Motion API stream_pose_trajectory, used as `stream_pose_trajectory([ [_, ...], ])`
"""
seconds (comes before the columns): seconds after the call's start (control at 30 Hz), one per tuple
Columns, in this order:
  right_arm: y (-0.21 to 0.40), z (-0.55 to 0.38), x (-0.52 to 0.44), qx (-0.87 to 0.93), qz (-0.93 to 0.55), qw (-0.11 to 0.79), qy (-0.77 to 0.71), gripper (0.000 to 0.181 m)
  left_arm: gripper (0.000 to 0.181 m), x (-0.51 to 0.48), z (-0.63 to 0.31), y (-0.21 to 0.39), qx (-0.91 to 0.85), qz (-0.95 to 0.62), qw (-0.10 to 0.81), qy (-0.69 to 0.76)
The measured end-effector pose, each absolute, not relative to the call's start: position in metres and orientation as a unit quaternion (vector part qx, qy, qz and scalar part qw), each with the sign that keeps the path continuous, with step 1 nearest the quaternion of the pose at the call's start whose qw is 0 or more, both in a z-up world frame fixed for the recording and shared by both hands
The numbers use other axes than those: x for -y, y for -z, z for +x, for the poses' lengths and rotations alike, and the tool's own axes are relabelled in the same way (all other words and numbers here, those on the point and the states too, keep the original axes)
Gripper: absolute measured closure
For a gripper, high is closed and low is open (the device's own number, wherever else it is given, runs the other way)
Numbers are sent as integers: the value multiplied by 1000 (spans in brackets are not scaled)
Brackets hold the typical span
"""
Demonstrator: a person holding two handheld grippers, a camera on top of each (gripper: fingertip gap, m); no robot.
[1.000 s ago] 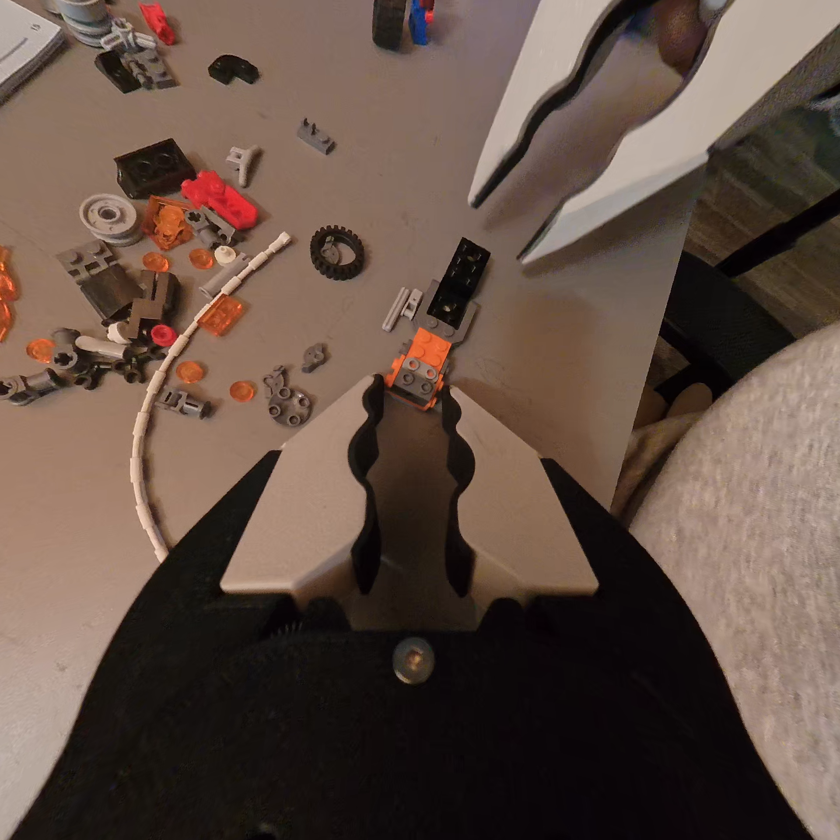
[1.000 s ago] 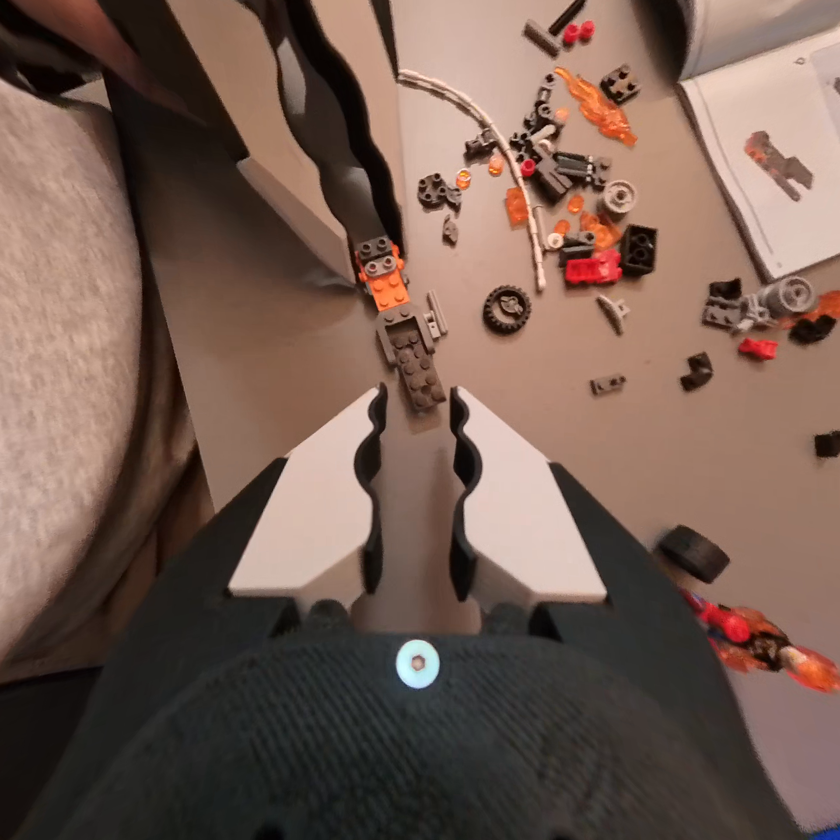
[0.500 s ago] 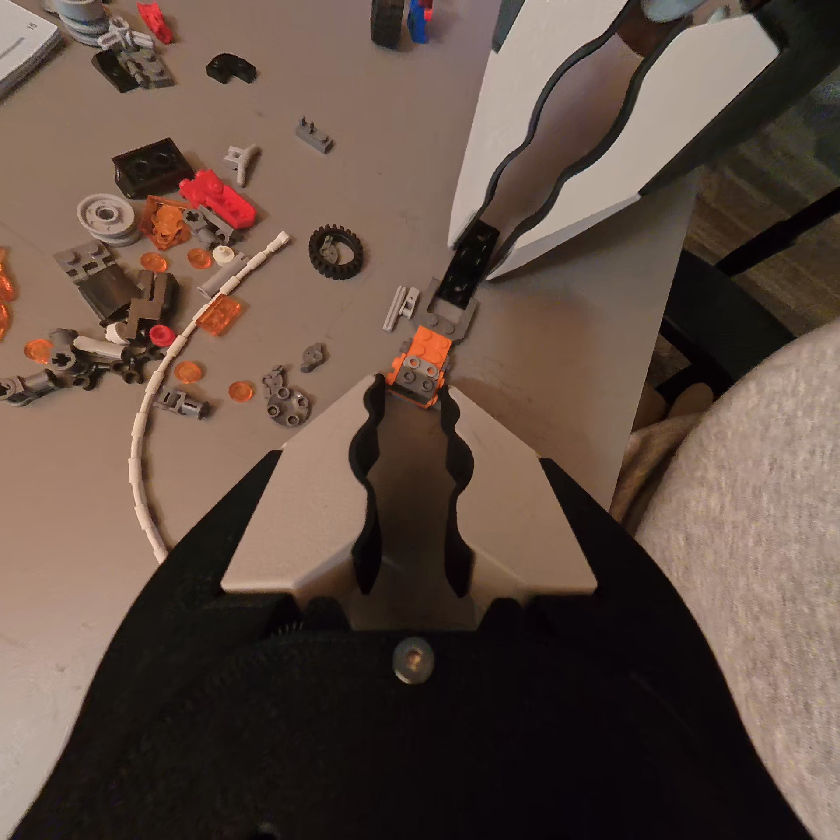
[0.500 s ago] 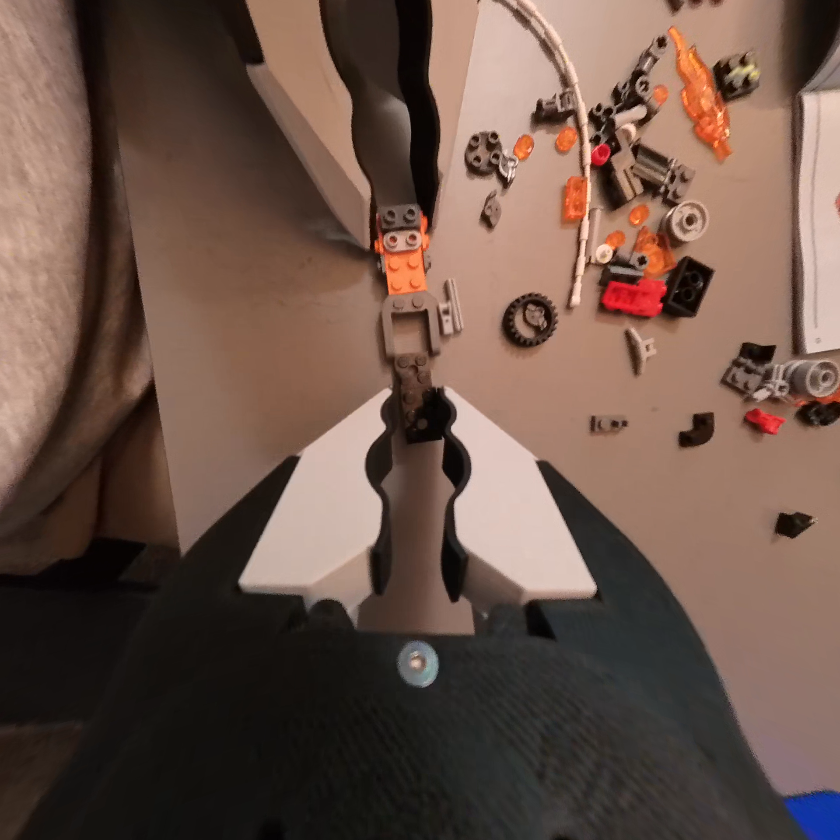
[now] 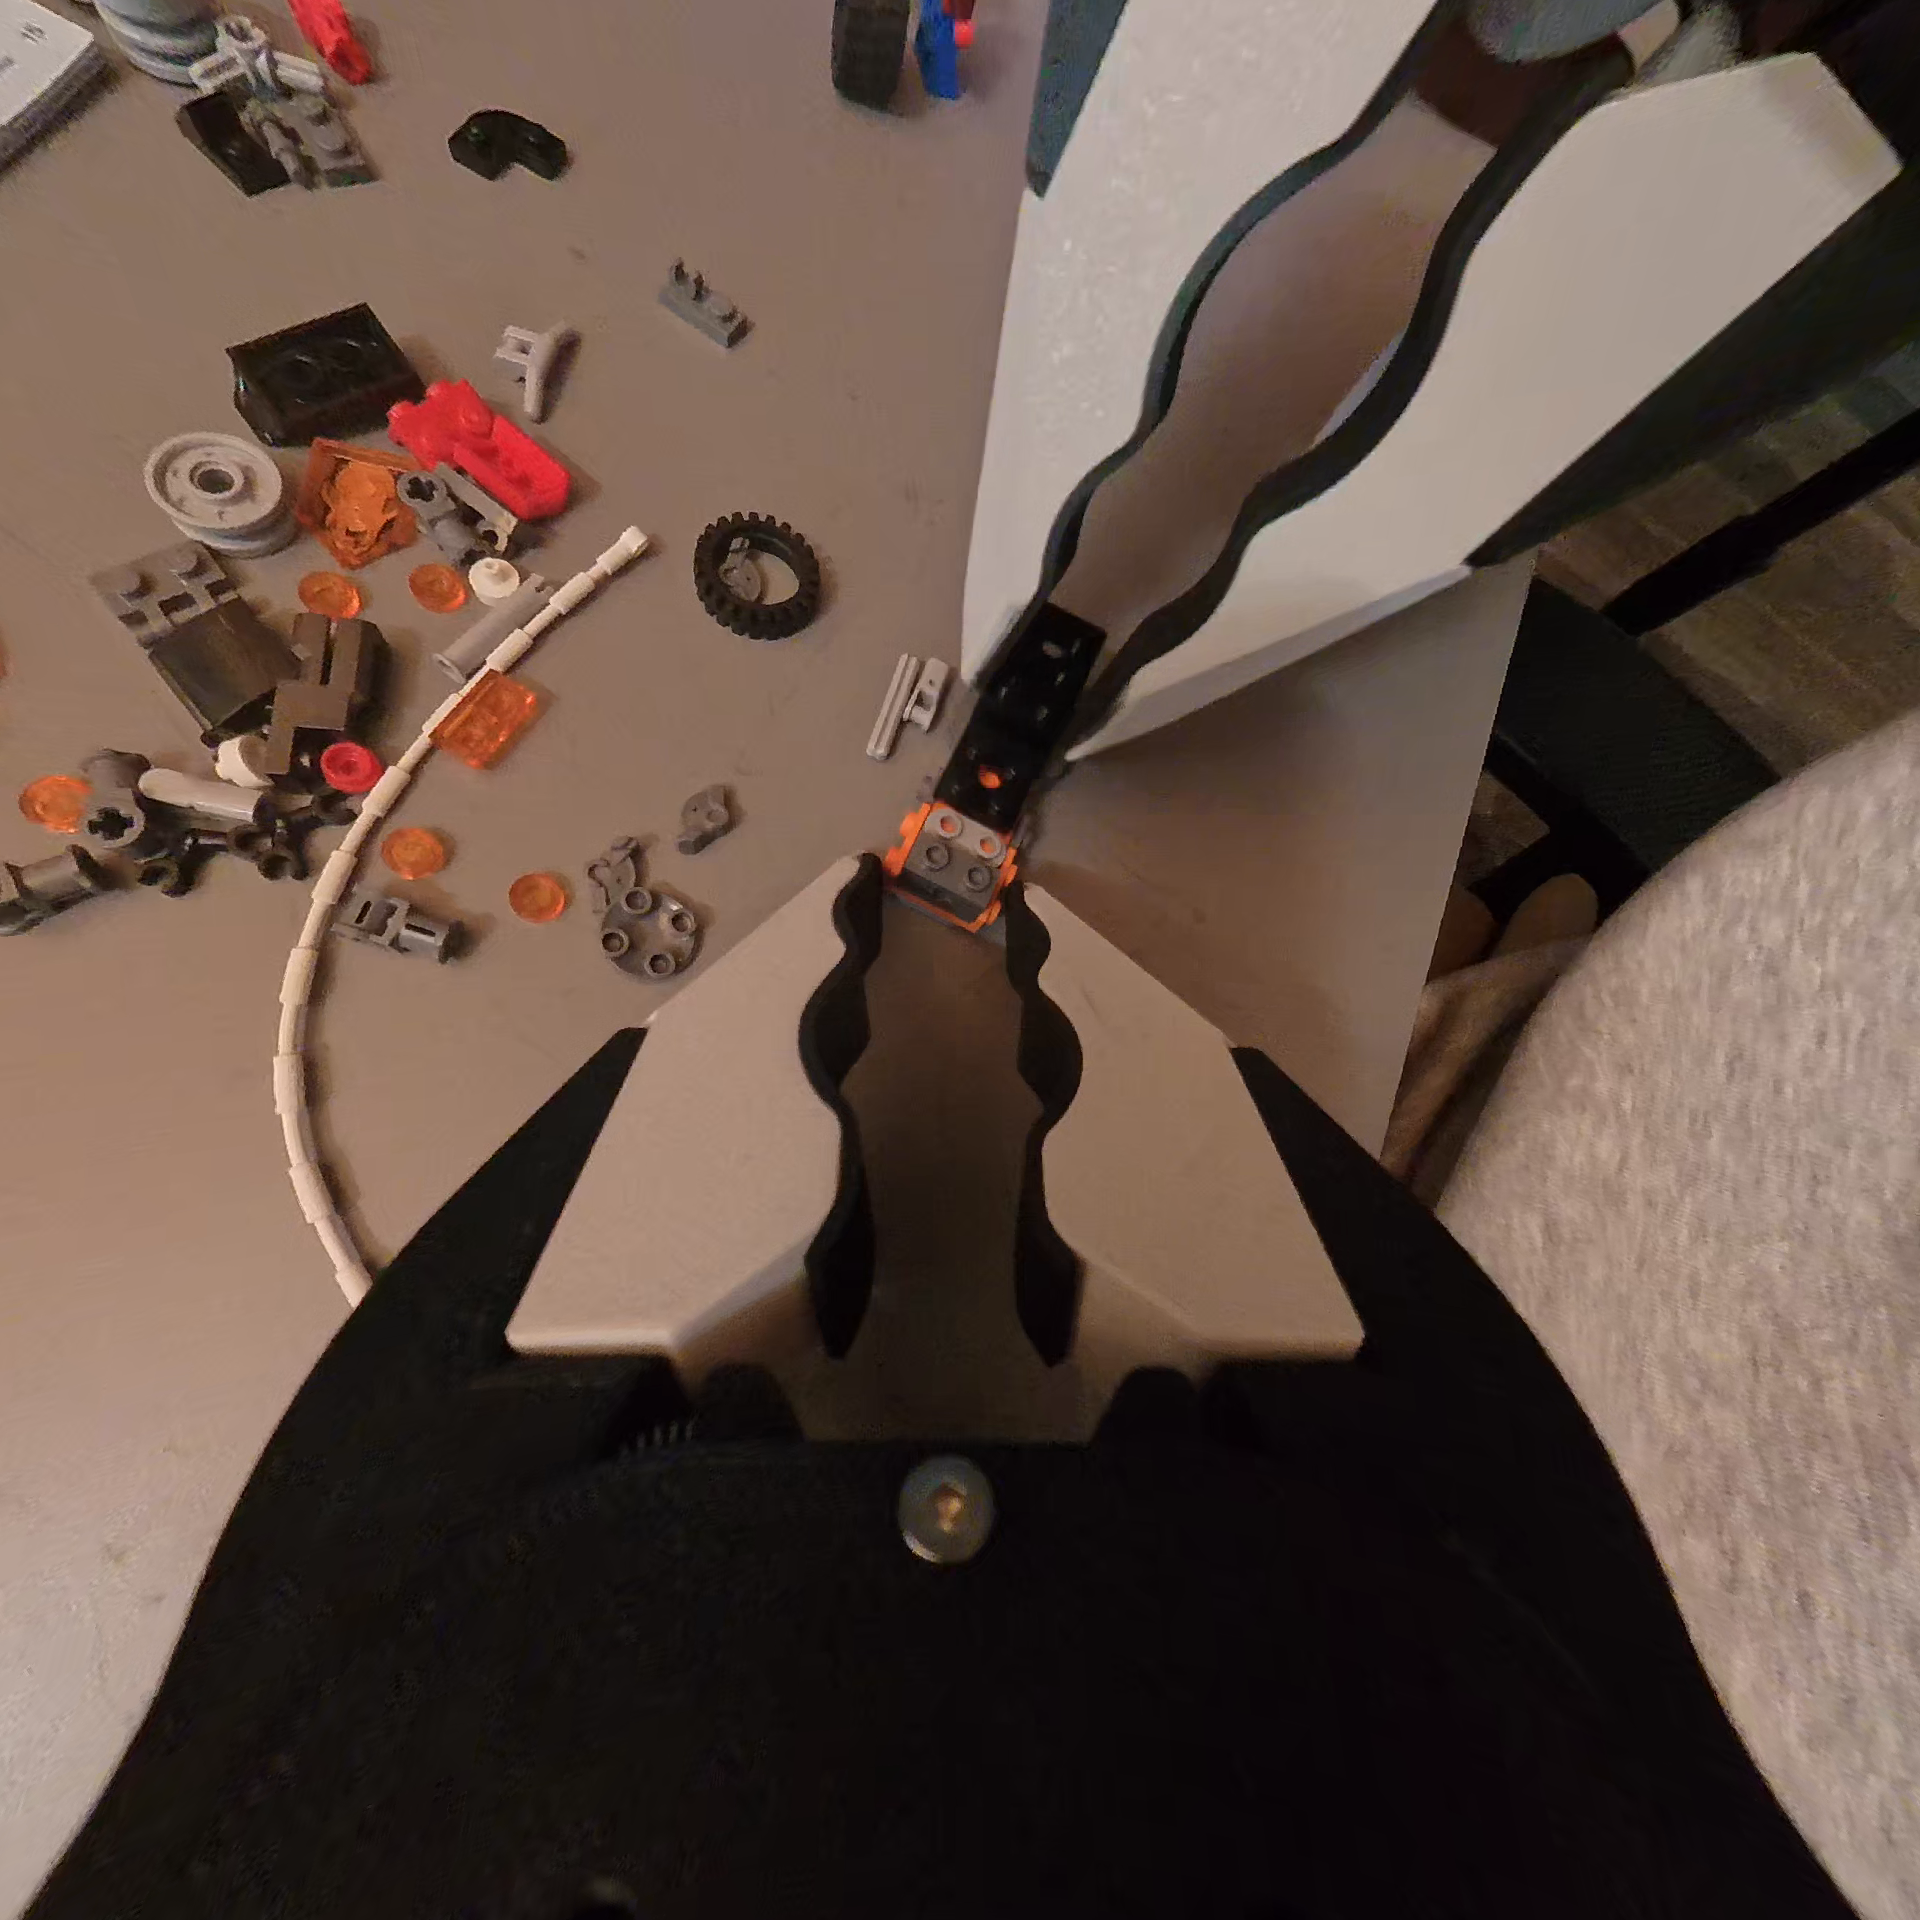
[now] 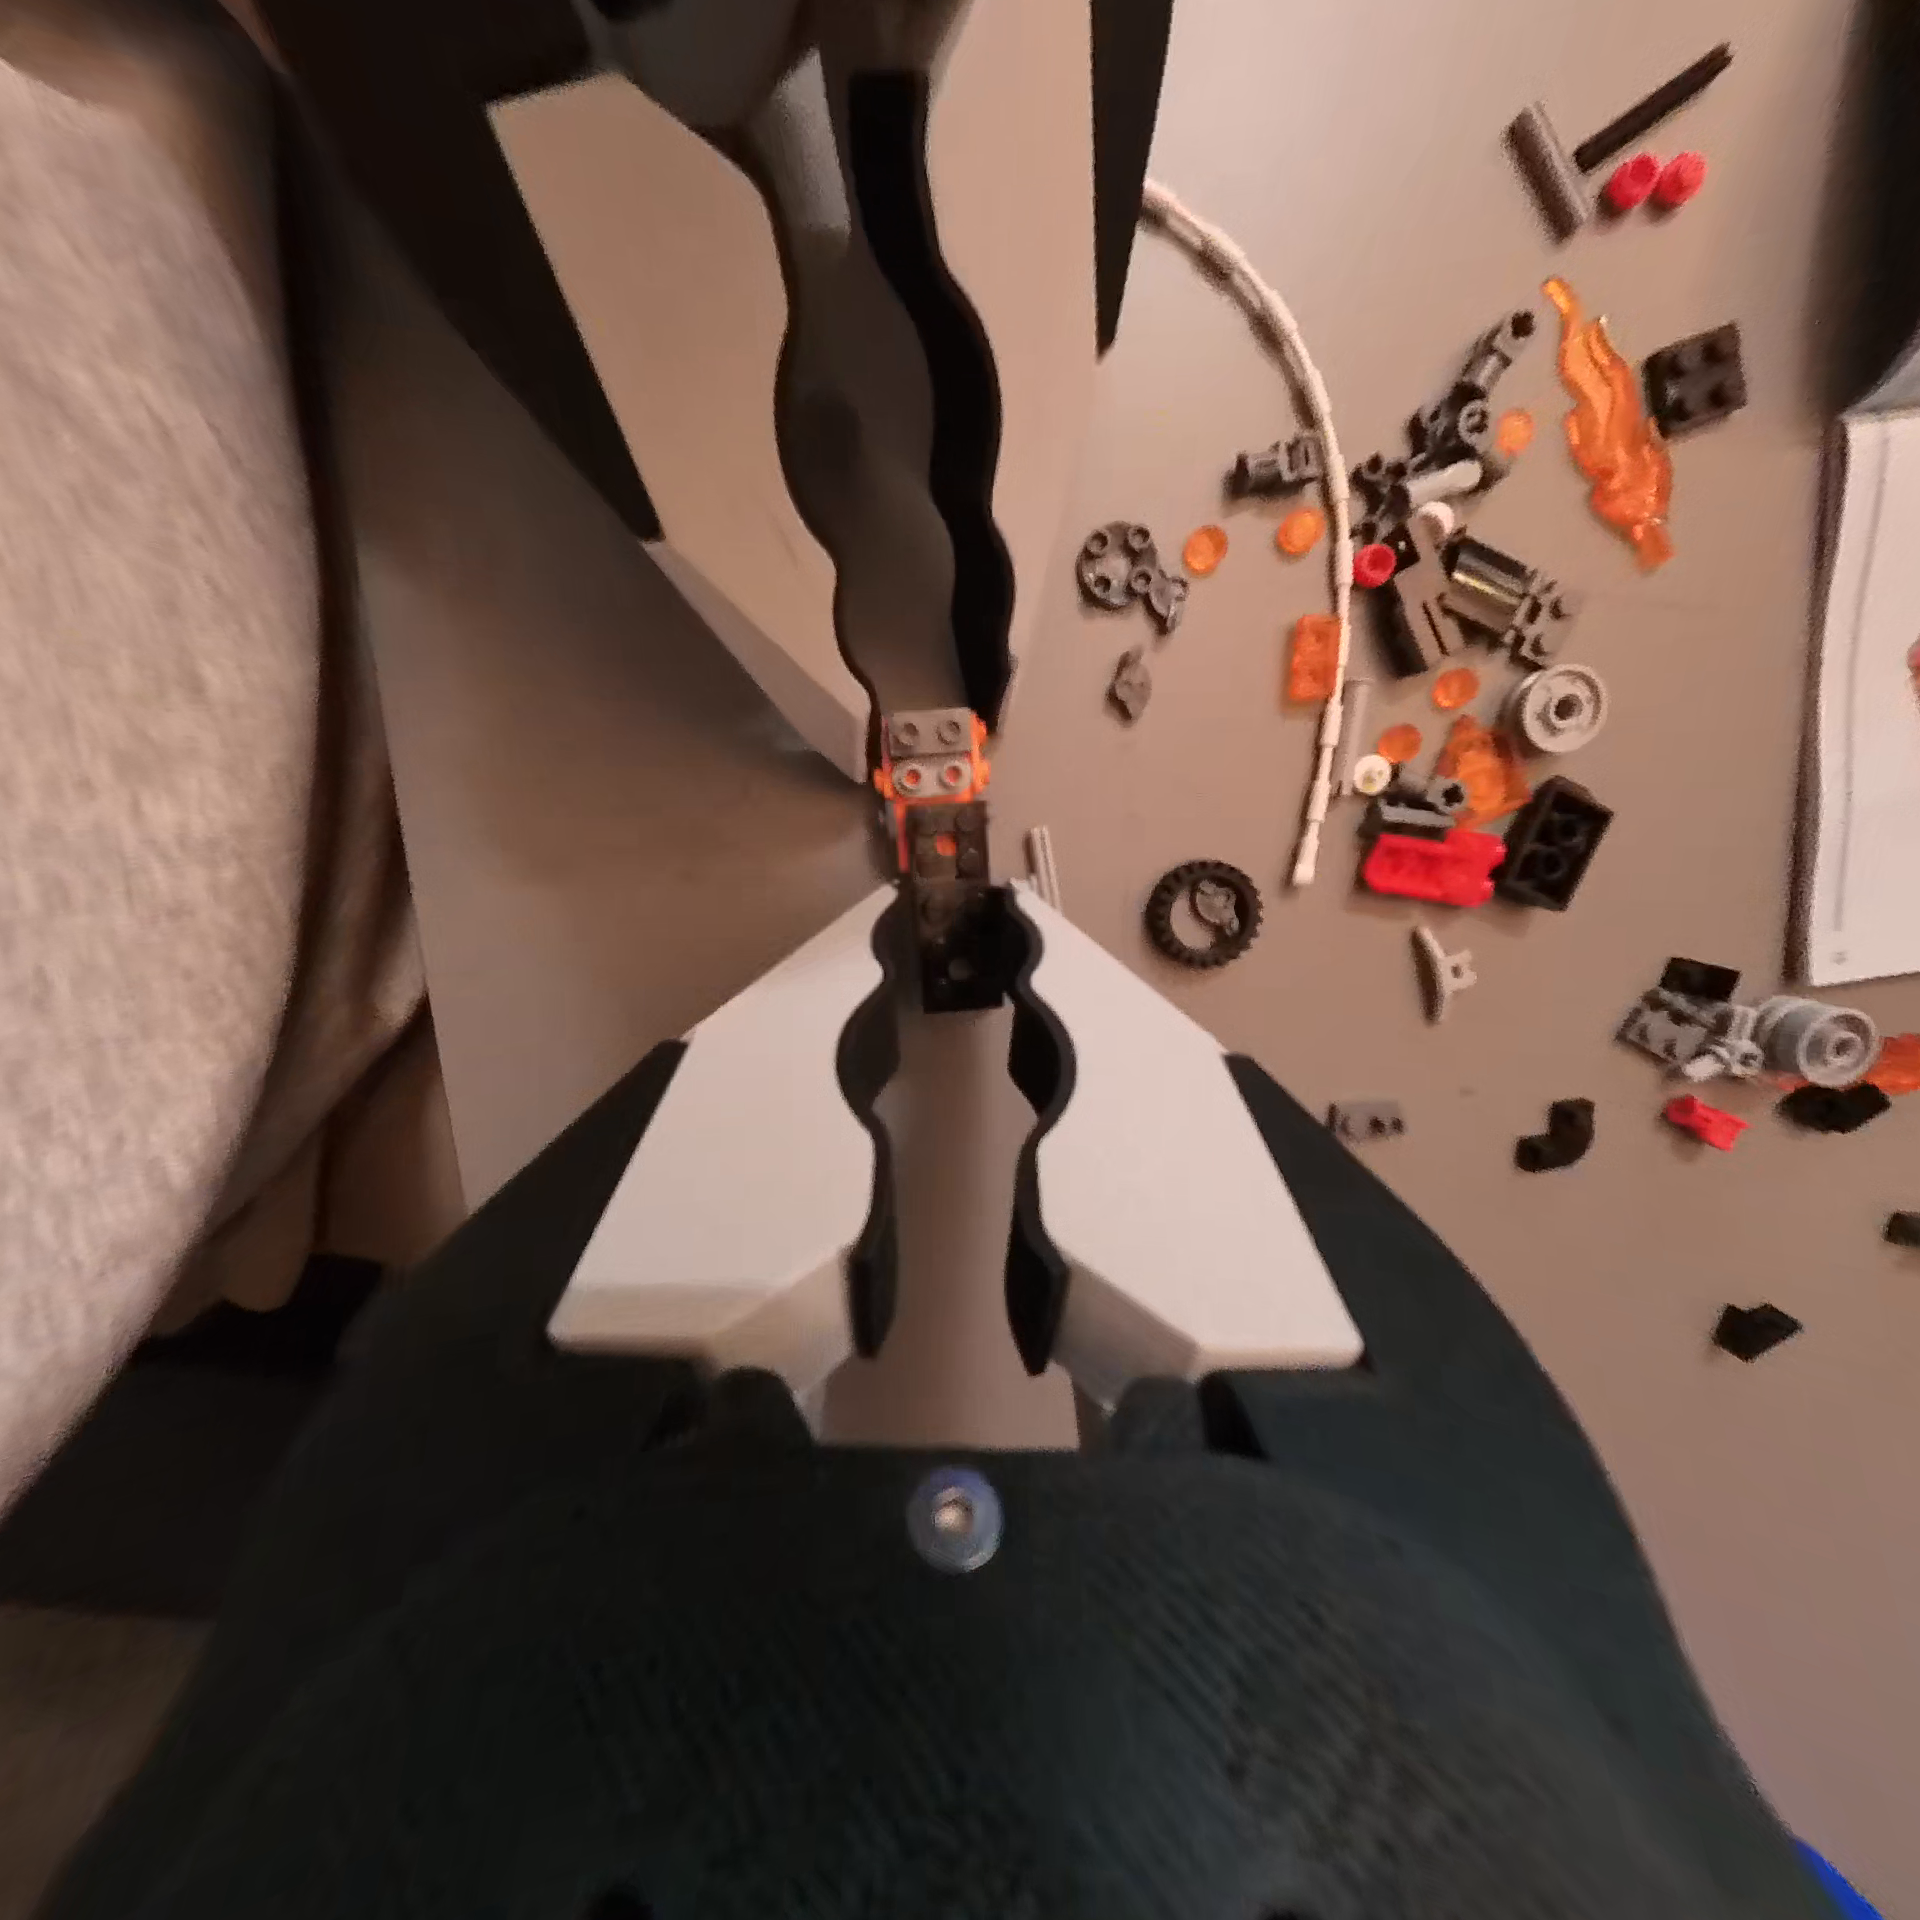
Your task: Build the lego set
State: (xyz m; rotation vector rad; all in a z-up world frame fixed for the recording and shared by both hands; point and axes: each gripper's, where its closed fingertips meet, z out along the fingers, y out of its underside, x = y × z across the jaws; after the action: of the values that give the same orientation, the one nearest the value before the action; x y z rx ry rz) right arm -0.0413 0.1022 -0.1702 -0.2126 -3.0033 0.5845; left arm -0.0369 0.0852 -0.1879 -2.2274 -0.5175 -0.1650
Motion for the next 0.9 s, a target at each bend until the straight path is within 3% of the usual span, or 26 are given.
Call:
stream_pose_trajectory([
  [0.03,171,-43,-104,981,-68,41,-178,168,159,-85,-37,188,205,-886,412,64],
  [0.9,174,-40,-101,994,-68,-5,-82,168,159,-85,-38,188,206,-887,410,57],
])
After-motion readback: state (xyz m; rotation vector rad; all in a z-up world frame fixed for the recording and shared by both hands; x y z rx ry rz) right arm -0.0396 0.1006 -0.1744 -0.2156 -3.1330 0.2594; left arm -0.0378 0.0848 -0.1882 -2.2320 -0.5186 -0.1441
